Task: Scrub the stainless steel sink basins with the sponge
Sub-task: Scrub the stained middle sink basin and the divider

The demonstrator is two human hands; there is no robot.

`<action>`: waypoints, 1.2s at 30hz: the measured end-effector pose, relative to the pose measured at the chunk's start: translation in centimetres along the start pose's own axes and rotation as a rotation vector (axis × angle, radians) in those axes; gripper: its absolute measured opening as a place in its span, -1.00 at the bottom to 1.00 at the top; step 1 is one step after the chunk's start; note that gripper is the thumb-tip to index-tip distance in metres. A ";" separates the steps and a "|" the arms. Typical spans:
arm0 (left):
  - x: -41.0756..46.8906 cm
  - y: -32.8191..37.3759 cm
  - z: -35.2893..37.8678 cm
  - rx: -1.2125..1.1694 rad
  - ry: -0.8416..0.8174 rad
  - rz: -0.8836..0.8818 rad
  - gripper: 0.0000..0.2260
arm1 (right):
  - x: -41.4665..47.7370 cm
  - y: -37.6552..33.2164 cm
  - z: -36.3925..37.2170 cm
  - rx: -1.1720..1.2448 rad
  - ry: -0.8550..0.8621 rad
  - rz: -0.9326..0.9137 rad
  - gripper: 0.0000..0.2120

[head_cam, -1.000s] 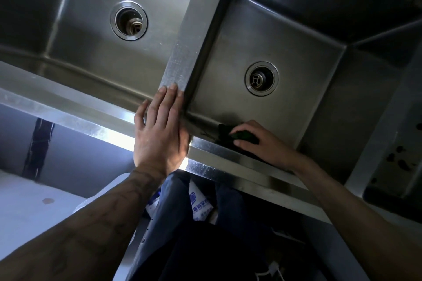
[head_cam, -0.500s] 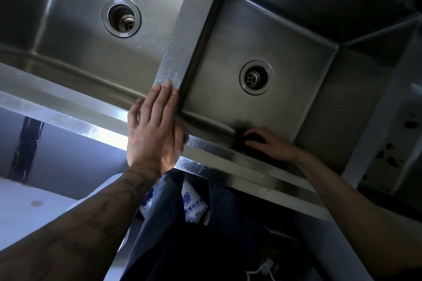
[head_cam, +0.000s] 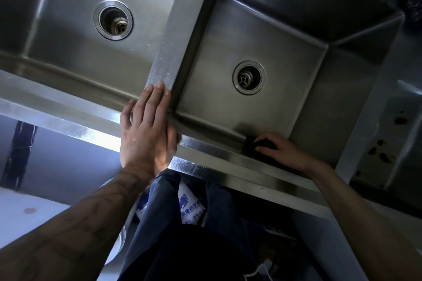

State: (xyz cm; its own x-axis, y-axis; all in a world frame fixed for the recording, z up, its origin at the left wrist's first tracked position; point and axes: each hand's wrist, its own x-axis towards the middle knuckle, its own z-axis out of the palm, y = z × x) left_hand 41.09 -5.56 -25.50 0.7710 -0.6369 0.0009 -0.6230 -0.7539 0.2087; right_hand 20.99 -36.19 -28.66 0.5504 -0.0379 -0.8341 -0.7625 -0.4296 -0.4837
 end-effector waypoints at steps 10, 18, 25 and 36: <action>0.1 0.3 -0.4 -0.012 0.017 -0.002 -0.36 | 0.7 1.1 -0.5 -0.091 -0.036 0.140 -0.71; 0.1 0.1 0.0 -0.018 0.000 -0.010 -0.36 | -2.5 2.7 -1.4 -0.050 0.016 0.174 -0.85; 0.0 -0.1 0.2 0.002 0.015 0.004 -0.36 | 5.8 1.6 0.8 -0.088 -0.030 0.403 -0.55; 0.1 0.4 -0.6 0.007 -0.014 -0.012 -0.37 | 13.1 -16.9 5.9 0.150 -0.098 0.016 -0.59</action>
State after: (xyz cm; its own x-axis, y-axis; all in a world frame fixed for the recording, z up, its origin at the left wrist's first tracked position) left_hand 40.97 -5.79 -24.85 0.7765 -0.6299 -0.0151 -0.6146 -0.7625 0.2020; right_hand 39.07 -24.13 -33.01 0.5077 0.0480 -0.8602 -0.8170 -0.2901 -0.4983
